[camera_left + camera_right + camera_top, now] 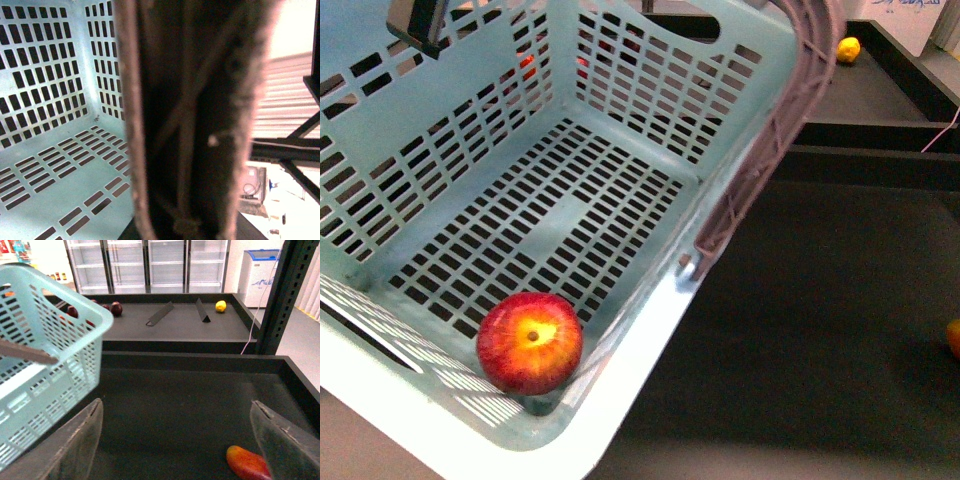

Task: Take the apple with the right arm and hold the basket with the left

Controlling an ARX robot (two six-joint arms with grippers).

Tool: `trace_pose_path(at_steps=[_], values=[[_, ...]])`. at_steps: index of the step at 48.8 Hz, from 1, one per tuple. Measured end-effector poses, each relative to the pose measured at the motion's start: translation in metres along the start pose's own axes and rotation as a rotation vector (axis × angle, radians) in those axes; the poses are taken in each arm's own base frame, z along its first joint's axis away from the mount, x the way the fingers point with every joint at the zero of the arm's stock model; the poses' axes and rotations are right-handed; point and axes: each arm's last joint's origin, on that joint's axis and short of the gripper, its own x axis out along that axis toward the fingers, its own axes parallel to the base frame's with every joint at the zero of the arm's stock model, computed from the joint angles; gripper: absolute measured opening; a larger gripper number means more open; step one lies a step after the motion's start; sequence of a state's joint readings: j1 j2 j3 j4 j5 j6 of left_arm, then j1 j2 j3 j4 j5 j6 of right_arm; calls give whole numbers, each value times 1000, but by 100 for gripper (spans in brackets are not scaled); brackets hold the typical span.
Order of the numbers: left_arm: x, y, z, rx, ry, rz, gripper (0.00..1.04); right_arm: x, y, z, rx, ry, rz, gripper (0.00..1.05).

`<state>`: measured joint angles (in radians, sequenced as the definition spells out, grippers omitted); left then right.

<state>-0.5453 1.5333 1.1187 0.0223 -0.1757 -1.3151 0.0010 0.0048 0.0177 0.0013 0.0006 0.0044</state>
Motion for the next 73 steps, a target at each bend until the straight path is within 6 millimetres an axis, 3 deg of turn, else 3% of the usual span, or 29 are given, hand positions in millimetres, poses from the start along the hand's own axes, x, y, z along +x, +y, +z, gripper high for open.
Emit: trace_pose_path(at_steps=[8, 14, 28, 47, 64, 73], values=[[15, 18, 24, -136, -38, 45, 6, 0, 0, 0, 0, 0, 1, 96], [28, 43, 53, -290, -111, 92, 6, 0, 0, 0, 0, 0, 0, 96], [40, 81, 92, -390, -216, 165, 6, 0, 0, 0, 0, 0, 0, 96], [56, 135, 89, -422, -170, 318, 6, 0, 0, 0, 0, 0, 0, 96], [45, 165, 86, -433, -167, 400, 6, 0, 0, 0, 0, 0, 0, 96], [38, 169, 82, -451, -154, 448, 35, 0, 0, 0, 0, 0, 0, 96]])
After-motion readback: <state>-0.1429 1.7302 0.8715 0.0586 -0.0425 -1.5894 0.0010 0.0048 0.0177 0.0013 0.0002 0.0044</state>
